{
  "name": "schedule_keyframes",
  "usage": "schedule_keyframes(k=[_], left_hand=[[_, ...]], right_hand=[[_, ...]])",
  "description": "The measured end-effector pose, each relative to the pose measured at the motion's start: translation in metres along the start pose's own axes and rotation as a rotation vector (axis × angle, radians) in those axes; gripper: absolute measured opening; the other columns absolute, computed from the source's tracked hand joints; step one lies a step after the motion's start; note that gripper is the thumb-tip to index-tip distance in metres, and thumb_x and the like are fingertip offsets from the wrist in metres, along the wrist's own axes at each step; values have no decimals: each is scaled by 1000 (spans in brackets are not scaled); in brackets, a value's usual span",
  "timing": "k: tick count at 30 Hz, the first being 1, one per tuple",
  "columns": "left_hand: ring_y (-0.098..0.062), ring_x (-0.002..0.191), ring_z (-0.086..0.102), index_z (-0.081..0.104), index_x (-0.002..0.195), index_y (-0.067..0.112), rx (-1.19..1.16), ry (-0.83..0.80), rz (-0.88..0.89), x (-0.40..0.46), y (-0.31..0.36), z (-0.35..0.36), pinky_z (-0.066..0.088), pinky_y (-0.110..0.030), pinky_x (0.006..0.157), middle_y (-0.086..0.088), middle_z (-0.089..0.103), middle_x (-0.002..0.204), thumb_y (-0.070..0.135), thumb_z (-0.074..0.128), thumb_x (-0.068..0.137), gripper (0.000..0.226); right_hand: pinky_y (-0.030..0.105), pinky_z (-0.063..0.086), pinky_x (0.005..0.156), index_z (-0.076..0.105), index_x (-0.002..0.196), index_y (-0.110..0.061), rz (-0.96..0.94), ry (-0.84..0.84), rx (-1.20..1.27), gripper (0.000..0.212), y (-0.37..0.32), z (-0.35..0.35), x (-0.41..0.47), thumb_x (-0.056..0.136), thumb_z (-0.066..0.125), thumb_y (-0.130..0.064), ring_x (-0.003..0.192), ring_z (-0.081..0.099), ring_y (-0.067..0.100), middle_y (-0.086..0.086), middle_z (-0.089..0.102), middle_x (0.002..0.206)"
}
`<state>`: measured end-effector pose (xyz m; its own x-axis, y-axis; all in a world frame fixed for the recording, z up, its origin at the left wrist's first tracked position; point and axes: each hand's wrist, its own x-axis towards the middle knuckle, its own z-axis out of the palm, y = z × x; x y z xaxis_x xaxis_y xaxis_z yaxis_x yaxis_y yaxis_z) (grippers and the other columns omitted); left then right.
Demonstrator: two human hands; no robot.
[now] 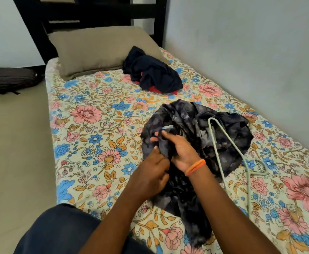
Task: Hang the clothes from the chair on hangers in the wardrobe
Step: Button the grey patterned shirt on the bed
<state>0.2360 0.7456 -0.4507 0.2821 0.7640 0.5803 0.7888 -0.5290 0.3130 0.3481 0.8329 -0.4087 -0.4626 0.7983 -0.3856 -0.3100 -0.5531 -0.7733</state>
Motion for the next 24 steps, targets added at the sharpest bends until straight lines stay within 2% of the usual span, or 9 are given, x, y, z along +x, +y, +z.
schedule_keyframes(k=[2,4,7,9,12,14,17,21,24], left_hand=[[-26,98,56,57,75,9,-98,-8,-78,-3,3,-2,45,-33,93,-6,57,81,3,67,67,15],[-20,106,61,55,78,15,-316,50,-297,-5,11,-7,49,-29,84,1,60,82,11,63,72,10],[-12,80,58,47,91,27,-400,174,-578,-6,18,-11,45,-26,64,9,56,85,45,69,80,30],[-11,87,59,43,104,31,-360,190,-621,-5,18,-16,51,-29,69,11,56,96,67,73,71,58],[-12,100,59,49,123,27,-226,91,-513,-4,17,-16,51,-33,83,10,60,111,82,71,61,86],[-18,97,59,58,121,19,-106,78,-457,-3,15,-13,51,-39,81,4,64,108,70,70,72,72],[-20,82,57,66,106,15,-105,233,-530,-5,9,-15,50,-44,70,0,67,90,31,58,94,22],[-8,84,65,67,102,25,-551,318,-878,-2,2,-25,56,-33,71,12,68,87,26,51,101,16],[-9,80,65,66,92,29,-690,304,-955,0,2,-23,54,-38,74,11,69,83,25,52,101,17]], right_hand=[[38,58,84,61,122,1,3,-73,199,42,10,-14,-6,93,56,-29,91,67,32,26,62,125],[47,47,104,53,134,3,-18,-134,301,62,15,-28,-13,83,65,-32,110,61,39,29,54,136],[50,26,120,42,144,5,-11,-96,292,64,17,-38,-20,92,51,-32,134,44,42,30,47,143],[47,36,114,54,134,4,-22,14,82,50,17,-31,-21,102,38,-31,126,52,39,27,57,133],[45,49,84,68,99,5,-96,181,-462,34,20,-7,-18,99,50,-24,103,65,42,32,67,106],[39,53,71,71,102,2,-100,232,-527,31,20,1,-18,98,49,-21,93,68,34,28,70,103],[34,55,63,74,96,-13,-83,184,-483,27,10,1,-23,100,48,-18,80,68,20,8,73,90],[28,48,48,71,79,-12,-131,238,-679,17,-1,-5,-28,93,61,-10,57,54,13,3,61,67],[28,46,49,68,70,-9,-142,295,-685,20,-2,-6,-28,90,65,-10,53,56,16,7,60,63]])
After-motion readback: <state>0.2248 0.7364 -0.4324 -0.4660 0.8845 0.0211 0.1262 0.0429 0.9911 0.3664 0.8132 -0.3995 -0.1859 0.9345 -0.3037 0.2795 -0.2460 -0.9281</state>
